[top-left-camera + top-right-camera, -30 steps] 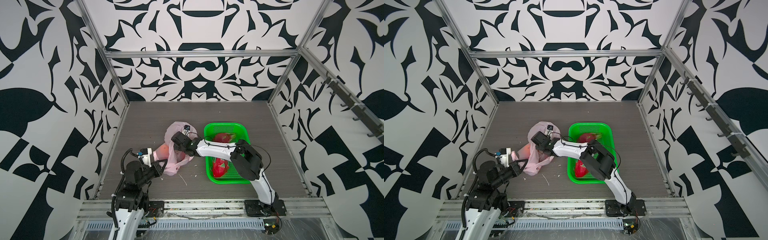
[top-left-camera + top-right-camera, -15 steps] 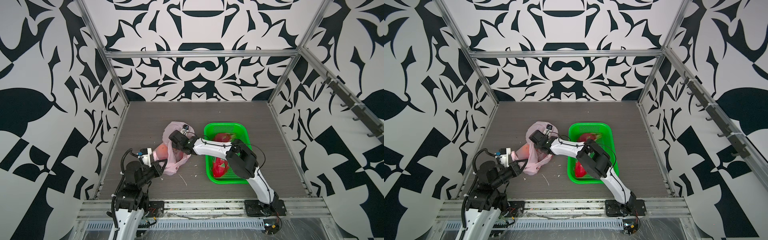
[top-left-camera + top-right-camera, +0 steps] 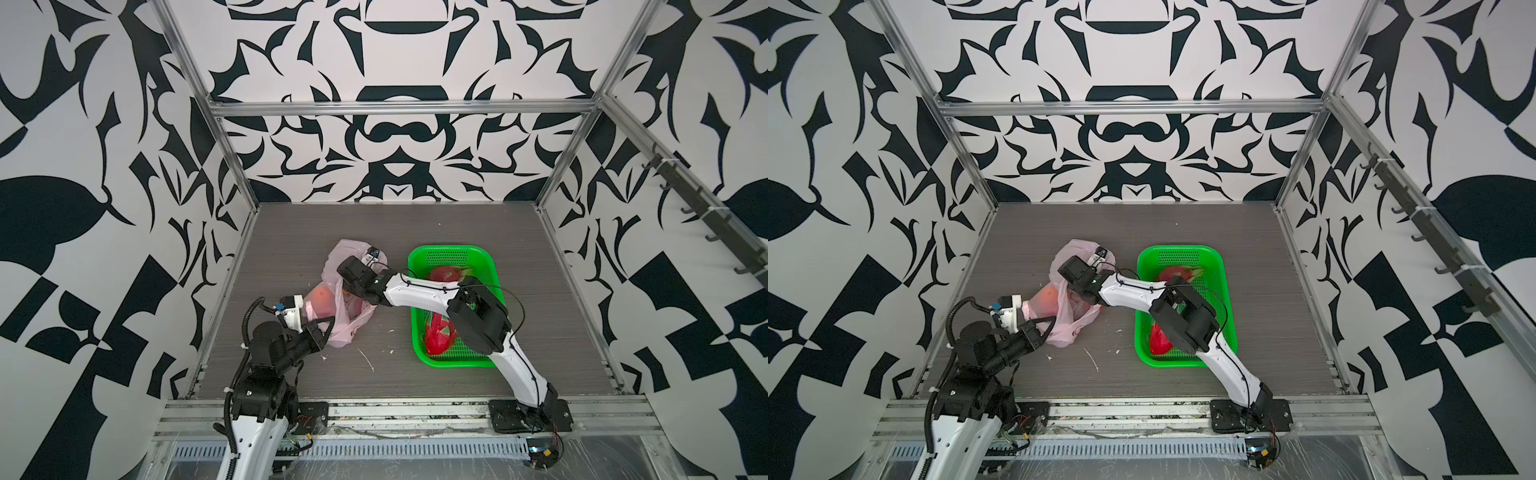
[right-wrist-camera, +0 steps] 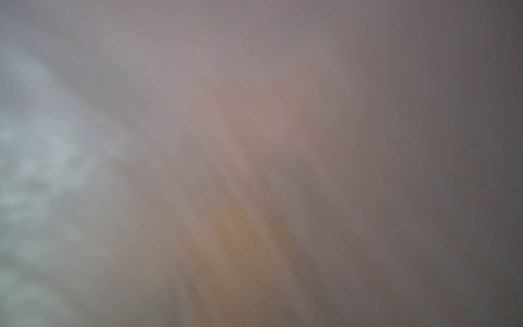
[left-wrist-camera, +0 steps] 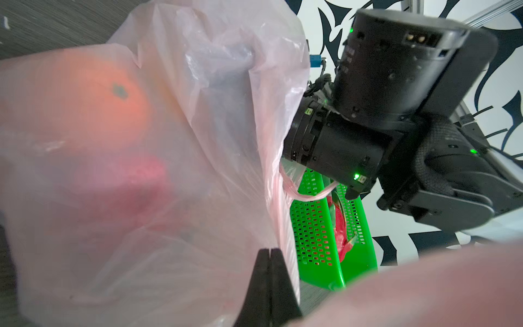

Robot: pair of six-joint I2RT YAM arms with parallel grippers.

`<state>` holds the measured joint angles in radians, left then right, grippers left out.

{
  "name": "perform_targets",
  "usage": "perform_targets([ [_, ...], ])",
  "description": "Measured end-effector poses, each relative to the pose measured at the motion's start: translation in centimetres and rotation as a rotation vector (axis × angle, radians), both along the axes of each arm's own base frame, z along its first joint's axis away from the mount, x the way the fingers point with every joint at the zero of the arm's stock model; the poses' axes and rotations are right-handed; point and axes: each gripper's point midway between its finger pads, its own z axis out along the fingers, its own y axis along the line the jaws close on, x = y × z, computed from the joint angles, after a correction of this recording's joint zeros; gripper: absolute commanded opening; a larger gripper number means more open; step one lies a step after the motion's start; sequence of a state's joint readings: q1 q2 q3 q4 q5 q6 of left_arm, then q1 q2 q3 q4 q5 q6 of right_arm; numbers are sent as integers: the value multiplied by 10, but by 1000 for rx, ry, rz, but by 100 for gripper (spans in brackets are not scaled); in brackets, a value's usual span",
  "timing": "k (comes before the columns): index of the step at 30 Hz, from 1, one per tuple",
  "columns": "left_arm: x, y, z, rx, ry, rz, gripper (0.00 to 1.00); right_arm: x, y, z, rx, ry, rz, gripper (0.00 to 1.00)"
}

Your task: Untie the knot of the plastic bag and take out the fruit

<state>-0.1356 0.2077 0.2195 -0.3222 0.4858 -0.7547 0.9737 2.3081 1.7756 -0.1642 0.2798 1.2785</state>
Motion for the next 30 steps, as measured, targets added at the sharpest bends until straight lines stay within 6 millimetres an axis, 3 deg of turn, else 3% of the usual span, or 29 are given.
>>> perform_targets([
  [4,2,0,1,-5,3,2,0,4,0,0,34,15,-28,51],
  [16,4,0,1,-7,3,10,0,7,0,-1,65,22,-40,31],
  [30,15,5,-8,14,42,51,0,9,-10,3,15,-40,26,23],
])
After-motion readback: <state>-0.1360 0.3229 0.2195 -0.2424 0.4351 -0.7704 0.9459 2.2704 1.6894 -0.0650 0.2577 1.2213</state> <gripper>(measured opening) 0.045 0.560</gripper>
